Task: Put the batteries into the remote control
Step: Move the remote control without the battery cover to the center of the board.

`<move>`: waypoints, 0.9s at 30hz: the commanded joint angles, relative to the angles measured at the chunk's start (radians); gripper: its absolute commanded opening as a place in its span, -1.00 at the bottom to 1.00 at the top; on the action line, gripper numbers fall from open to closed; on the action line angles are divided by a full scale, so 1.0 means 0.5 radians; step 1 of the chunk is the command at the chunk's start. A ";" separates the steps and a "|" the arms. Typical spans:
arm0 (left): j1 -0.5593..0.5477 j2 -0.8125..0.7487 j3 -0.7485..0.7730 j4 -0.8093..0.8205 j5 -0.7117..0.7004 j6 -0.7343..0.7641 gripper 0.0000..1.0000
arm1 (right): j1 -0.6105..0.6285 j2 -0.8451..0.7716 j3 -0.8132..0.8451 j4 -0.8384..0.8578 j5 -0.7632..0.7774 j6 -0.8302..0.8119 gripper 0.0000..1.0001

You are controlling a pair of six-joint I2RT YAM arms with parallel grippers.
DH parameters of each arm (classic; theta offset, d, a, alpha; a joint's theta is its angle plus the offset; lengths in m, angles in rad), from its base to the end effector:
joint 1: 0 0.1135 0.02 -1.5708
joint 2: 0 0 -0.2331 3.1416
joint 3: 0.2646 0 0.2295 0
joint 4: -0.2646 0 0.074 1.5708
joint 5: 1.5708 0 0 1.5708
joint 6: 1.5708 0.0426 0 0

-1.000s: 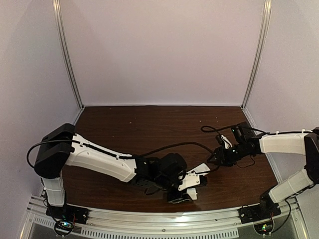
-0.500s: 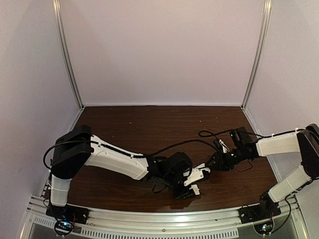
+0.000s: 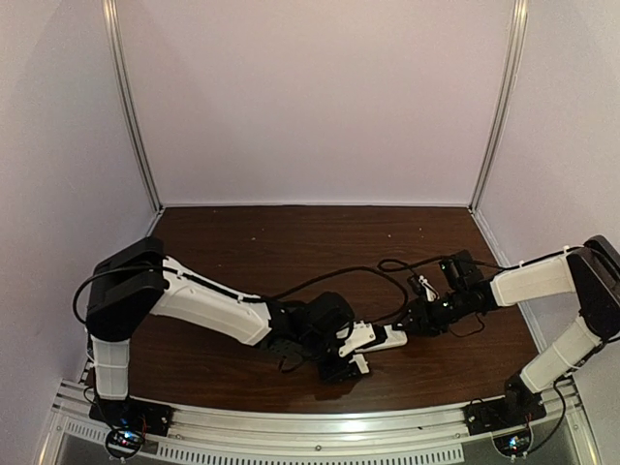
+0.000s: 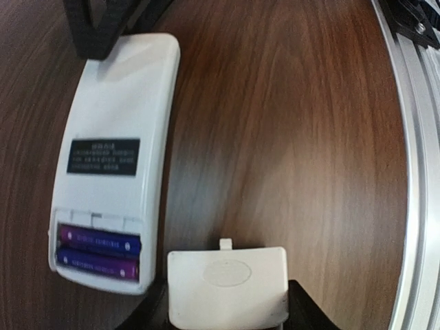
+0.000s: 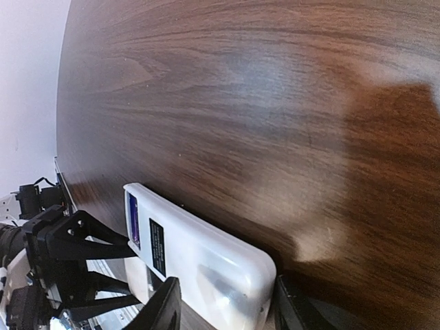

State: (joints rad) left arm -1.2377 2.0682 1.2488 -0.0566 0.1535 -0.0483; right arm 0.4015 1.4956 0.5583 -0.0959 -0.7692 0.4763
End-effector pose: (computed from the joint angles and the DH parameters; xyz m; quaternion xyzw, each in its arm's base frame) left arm 0.1248 -0.3807 0.1083 0.5469 0.7619 -0.2612 0.2284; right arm 0.2052 0.1193 0.1131 -0.0661 0.8968 0.4320 0.0691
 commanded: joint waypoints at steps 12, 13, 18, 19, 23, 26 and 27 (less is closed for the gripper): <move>0.221 -0.699 -0.544 -0.216 -0.271 0.075 -0.52 | 0.305 0.191 0.090 0.287 -0.015 0.159 -0.15; 0.220 -0.699 -0.529 -0.257 -0.305 0.075 -0.50 | 0.333 0.207 0.099 0.310 -0.013 0.175 -0.15; 0.223 -0.716 -0.470 -0.448 -0.443 0.215 -0.46 | 0.423 0.325 0.189 0.404 -0.040 0.244 -0.15; 0.223 -0.716 -0.449 -0.489 -0.443 0.213 -0.46 | 0.433 0.339 0.201 0.422 -0.048 0.262 -0.15; 0.216 -0.734 -0.406 -0.587 -0.341 0.204 -0.46 | 0.446 0.341 0.194 0.473 -0.081 0.321 -0.17; 0.211 -0.719 -0.359 -0.644 -0.309 0.203 -0.46 | 0.446 0.333 0.149 0.542 -0.122 0.393 -0.18; 0.209 -0.702 -0.339 -0.660 -0.307 0.210 -0.46 | 0.446 0.327 0.133 0.555 -0.128 0.406 -0.18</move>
State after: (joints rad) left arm -1.1259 1.7264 1.0283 -0.3340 -0.0204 0.0364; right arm 0.6178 1.6630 0.6453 0.1169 -0.8013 0.6296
